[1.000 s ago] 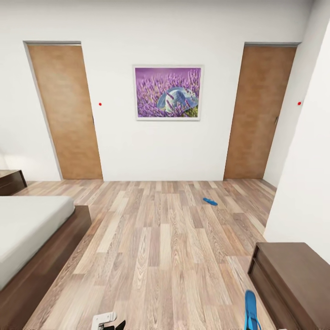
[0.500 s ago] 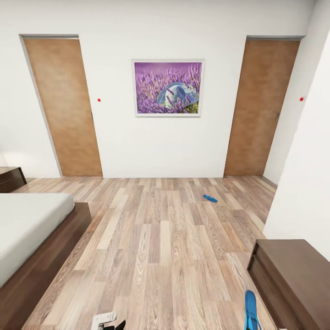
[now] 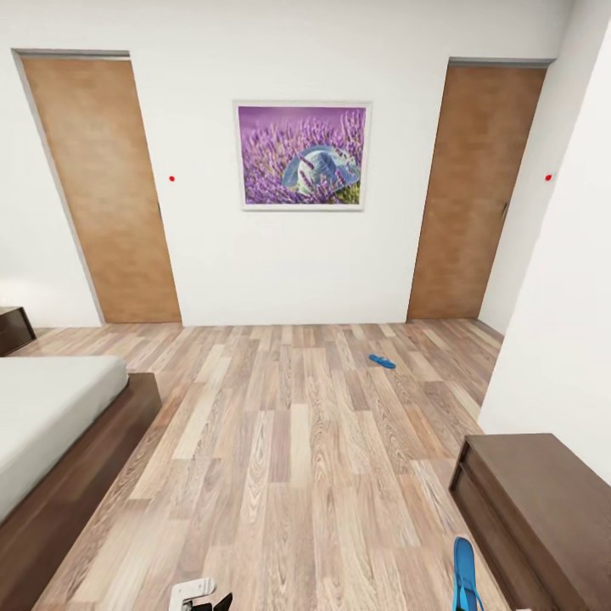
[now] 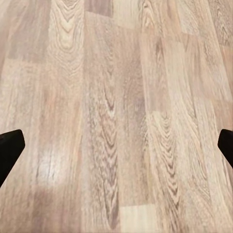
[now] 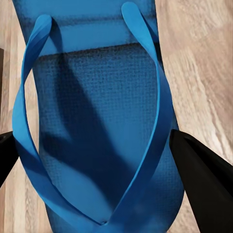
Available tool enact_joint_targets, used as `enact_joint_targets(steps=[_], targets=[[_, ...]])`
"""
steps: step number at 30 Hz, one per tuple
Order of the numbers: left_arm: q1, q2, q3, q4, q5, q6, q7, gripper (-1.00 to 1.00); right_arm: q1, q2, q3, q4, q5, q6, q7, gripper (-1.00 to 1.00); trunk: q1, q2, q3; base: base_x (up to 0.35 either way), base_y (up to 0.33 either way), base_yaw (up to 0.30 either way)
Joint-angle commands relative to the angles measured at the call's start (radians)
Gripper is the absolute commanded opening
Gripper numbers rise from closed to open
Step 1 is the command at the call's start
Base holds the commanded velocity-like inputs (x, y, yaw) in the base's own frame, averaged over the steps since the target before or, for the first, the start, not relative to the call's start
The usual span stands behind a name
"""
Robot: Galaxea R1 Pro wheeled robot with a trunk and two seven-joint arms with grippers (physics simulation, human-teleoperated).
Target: In the bedroom, move the book from the bed onto either nightstand, and place the two sandals side by side next to the bed.
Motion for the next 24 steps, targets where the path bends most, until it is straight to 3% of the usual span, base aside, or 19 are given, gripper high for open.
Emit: enact_joint_targets(steps=[1, 24], targets=[[-0.001, 0.000, 0.002, 0.001, 0.005, -0.001, -0.006, 1.00, -0.001, 0.000, -0.007, 0.001, 0.003, 0.003, 0.005, -1.00, 0.000, 0.000, -0.001, 0.000, 0.000, -0.014], [-0.001, 0.000, 0.003, 0.001, 0.005, -0.001, -0.007, 1.00, -0.001, 0.000, -0.006, 0.001, 0.002, 0.003, 0.005, -1.00, 0.000, 0.000, -0.030, 0.000, 0.000, -0.001]])
